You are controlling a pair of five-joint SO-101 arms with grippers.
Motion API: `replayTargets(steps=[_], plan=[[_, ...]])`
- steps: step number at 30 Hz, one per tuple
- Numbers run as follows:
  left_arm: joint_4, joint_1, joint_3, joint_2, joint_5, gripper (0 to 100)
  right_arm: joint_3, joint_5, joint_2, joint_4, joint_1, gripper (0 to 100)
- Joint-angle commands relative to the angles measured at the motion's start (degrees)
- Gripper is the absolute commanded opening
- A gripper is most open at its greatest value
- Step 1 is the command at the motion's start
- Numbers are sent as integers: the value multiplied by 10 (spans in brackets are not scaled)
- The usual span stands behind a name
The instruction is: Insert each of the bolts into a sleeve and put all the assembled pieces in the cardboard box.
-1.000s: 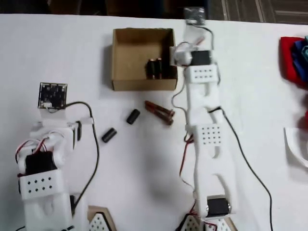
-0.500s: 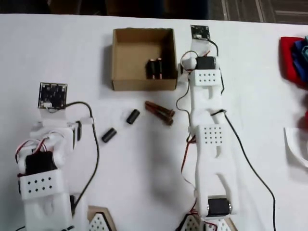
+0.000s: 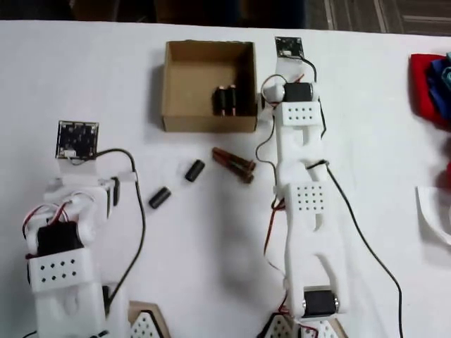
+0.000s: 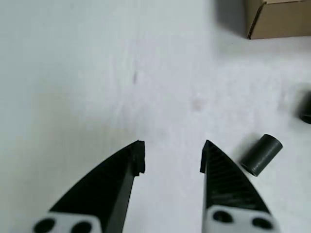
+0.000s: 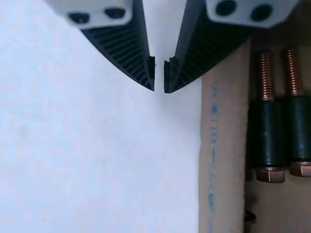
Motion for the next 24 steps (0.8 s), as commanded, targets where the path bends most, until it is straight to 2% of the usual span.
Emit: replayTargets(steps=[1,5,11,17,21,24], plan=[[-4,-4,-4,-9,-1,207,-20,3,-15,7,-33,24],[-4,-4,-4,-9,-1,207,-21,3,-51,40,-25,24],[-4,-4,-4,-9,0,207,-20,3,-151,145,-14,22],[-4,-4,-6,-9,-2,207,4,6,-239,145,18,24],[-3,-20,-7,-9,-1,207,140,105,-332,146,-14,24],[-4,-60,-8,-10,-2,207,307,120,-440,145,-55,25]])
